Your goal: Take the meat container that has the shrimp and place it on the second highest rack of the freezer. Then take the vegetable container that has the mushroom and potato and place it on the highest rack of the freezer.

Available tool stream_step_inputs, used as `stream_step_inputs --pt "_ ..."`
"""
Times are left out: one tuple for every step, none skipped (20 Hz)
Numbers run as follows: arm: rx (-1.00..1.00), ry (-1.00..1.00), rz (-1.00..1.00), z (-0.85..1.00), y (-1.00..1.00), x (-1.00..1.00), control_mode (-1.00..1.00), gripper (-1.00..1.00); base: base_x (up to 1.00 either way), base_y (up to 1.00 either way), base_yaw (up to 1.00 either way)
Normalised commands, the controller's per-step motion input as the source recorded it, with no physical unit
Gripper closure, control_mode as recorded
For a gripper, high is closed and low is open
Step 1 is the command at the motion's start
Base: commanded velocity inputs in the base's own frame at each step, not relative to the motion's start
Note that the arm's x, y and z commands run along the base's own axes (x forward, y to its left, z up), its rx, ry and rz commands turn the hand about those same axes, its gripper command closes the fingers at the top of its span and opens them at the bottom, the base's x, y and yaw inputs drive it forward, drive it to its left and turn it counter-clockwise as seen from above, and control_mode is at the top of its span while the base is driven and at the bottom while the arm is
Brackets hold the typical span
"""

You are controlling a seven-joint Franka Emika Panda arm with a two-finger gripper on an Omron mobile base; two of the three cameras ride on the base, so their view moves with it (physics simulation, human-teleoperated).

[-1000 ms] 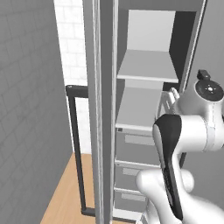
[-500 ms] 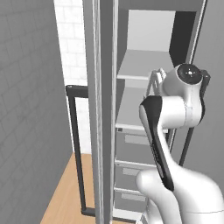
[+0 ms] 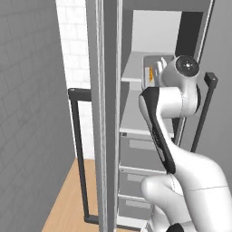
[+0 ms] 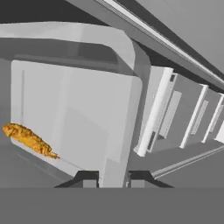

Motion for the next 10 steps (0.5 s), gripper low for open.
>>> stream_step_inputs --pt "0.00 -0.09 0.00 -0.12 0.00 0.00 -1.00 1.00 0.00 0.00 0.00" --pt "0.00 -0.06 0.00 -0.31 0.00 0.00 -1.00 1.00 0.00 0.00 0.00" --pt "0.00 0.00 0.00 -0.64 0.04 -0.19 -1.00 1.00 0.00 0.00 0.00" --pt "0.00 0.04 0.00 -0.69 0.09 -0.29 -1.00 1.00 0.00 0.00 0.00" --pt "0.00 0.07 0.00 -0.84 0.01 -0.40 -1.00 1.00 0.00 0.00 0.00" --pt "0.00 0.11 0.00 -0.94 0.01 -0.48 -1.00 1.00 0.00 0.00 0.00" --pt "0.00 0.18 0.00 -0.99 0.06 -0.44 -1.00 1.00 0.00 0.00 0.00" --pt "0.00 0.21 0.00 -1.00 0.02 -0.29 -1.00 1.00 0.00 0.00 0.00" --pt "0.00 0.25 0.00 -1.00 0.00 -0.11 -1.00 1.00 0.00 0.00 0.00" --pt "0.00 0.23 0.00 -1.00 0.00 -0.03 -1.00 1.00 0.00 0.00 0.00"
